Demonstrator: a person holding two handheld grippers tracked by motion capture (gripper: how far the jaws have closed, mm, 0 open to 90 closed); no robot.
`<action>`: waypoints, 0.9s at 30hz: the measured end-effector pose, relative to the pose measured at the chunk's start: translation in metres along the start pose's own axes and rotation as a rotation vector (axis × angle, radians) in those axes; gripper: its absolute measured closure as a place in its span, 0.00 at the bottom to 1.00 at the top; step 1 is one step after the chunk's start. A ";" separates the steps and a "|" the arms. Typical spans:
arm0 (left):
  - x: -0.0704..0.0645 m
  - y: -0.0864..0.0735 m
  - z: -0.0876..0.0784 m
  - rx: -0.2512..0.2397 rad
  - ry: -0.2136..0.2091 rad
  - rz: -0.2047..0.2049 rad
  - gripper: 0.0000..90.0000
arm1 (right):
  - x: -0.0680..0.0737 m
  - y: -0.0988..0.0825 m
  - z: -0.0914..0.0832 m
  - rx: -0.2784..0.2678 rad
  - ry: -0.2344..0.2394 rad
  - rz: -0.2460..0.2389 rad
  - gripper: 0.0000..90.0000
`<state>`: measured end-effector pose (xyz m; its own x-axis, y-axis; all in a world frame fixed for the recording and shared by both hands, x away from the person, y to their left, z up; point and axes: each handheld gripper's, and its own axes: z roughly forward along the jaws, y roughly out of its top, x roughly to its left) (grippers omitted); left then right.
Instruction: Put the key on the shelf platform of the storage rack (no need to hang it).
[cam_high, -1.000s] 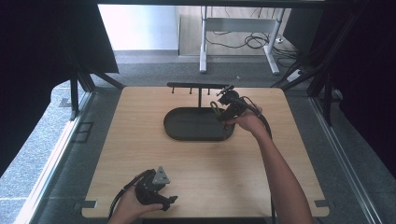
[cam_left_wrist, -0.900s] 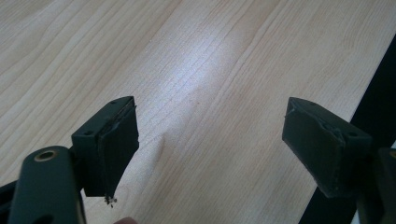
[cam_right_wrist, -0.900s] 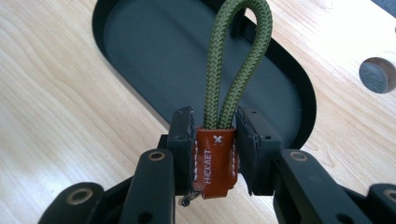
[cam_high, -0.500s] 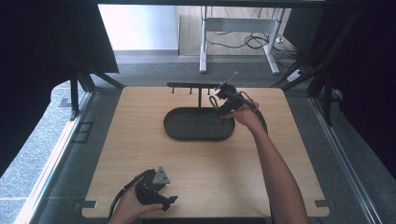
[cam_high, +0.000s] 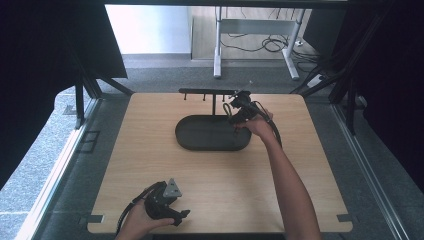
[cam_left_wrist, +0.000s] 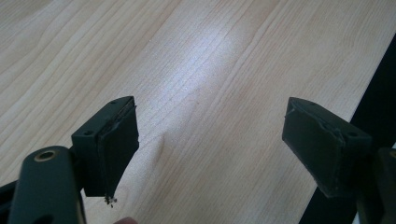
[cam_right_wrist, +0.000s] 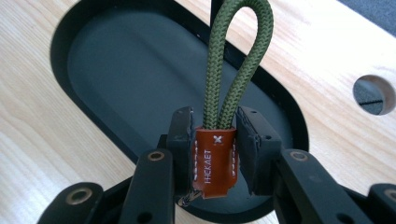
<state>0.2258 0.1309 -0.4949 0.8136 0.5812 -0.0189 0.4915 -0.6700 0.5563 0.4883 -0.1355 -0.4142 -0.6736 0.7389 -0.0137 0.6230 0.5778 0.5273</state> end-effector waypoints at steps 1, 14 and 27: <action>0.000 0.000 0.000 0.000 0.000 0.000 0.21 | 0.000 -0.001 0.003 -0.001 -0.003 0.003 0.76; -0.001 0.000 0.001 -0.003 -0.003 -0.004 0.21 | 0.000 -0.019 0.023 -0.002 -0.016 0.018 0.75; -0.001 0.000 0.003 0.002 -0.005 -0.004 0.21 | -0.002 -0.034 0.039 0.029 -0.012 0.036 0.75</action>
<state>0.2260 0.1291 -0.4969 0.8129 0.5819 -0.0251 0.4958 -0.6687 0.5541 0.4845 -0.1431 -0.4650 -0.6459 0.7634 -0.0050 0.6582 0.5602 0.5030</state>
